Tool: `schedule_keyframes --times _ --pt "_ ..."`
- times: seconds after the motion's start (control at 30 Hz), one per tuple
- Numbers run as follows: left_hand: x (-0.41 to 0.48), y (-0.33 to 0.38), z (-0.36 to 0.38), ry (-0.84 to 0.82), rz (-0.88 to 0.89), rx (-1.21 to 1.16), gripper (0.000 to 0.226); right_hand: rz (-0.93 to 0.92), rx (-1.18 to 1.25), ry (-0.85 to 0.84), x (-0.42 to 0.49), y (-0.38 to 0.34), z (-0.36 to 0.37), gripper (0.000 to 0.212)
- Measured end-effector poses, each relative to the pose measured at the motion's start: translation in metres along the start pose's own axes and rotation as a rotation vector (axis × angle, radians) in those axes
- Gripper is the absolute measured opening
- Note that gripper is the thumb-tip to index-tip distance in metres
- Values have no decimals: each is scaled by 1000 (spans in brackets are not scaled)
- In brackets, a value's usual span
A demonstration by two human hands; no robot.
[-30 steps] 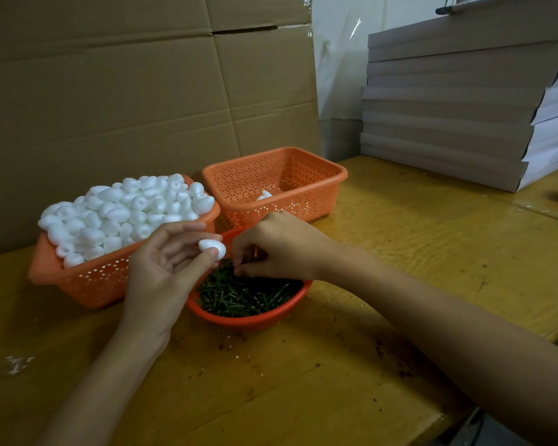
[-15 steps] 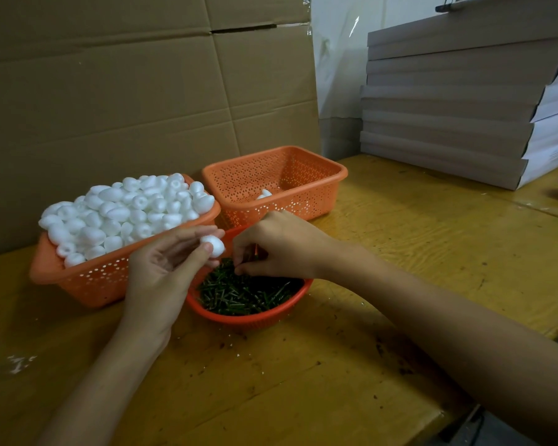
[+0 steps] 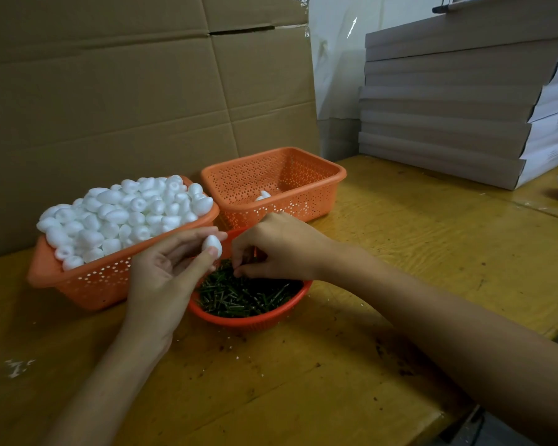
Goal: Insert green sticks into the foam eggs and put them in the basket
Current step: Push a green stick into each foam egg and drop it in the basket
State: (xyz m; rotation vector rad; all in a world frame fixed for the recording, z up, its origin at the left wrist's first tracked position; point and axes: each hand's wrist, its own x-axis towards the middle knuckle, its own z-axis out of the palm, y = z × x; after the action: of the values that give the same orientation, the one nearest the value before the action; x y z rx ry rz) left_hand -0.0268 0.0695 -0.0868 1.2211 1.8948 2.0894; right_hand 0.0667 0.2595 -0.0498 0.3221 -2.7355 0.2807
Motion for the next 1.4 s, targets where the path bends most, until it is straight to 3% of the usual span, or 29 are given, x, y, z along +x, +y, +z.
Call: schedule_keyframes --times 0.37,0.57,1.4 --pt "2 -2 -4 44 -29 -43 17 13 -3 -9 0 0 0 10" --pt "0 -3 -1 52 -17 -7 33 14 -8 -17 1 -1 0 12" --pt "1 -1 -4 30 -17 -9 32 -7 -4 13 -1 -2 0 9"
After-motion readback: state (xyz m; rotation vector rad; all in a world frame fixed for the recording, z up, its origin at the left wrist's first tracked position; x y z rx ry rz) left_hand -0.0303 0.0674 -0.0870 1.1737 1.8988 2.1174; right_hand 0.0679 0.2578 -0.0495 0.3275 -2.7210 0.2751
